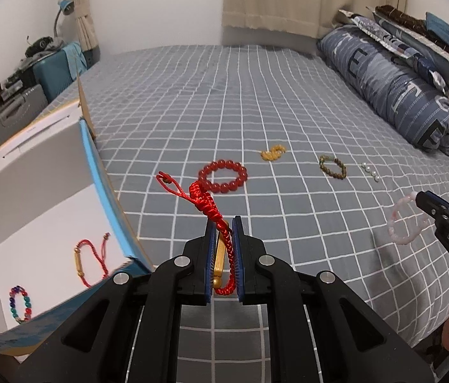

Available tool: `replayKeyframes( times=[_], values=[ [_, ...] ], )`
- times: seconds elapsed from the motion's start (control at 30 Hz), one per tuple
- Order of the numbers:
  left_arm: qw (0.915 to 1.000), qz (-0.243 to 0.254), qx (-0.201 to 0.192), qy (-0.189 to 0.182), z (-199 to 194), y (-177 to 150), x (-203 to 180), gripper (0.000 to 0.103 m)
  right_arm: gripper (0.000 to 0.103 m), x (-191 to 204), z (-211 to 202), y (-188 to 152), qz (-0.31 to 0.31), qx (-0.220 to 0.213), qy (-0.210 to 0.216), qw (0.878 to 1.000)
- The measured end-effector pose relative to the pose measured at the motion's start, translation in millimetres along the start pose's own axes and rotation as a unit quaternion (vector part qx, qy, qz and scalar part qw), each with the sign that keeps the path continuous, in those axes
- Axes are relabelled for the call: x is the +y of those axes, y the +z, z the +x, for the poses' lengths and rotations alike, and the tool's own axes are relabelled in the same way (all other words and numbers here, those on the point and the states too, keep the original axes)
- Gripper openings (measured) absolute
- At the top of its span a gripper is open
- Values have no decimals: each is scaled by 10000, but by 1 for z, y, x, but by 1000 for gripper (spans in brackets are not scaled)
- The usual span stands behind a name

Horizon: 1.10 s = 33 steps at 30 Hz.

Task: Organize jewelry
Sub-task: 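Carry both held bracelets over the open white box with both tools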

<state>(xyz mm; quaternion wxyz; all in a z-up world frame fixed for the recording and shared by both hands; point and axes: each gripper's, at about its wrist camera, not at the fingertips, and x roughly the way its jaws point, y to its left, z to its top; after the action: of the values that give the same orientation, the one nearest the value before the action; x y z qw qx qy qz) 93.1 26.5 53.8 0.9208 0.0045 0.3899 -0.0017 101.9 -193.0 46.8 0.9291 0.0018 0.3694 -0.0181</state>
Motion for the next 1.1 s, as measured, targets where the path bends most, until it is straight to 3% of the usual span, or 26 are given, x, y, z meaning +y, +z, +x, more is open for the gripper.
replayKeyframes(
  times=[0.57, 1.1],
  values=[
    [9978, -438, -313, 398, -45, 12, 66, 10, 12, 89, -20, 45, -455, -304, 426, 9976],
    [9866, -1074, -295, 1193, -73, -6, 169, 10, 12, 209, -39, 67, -918, -575, 1207, 9868]
  ],
)
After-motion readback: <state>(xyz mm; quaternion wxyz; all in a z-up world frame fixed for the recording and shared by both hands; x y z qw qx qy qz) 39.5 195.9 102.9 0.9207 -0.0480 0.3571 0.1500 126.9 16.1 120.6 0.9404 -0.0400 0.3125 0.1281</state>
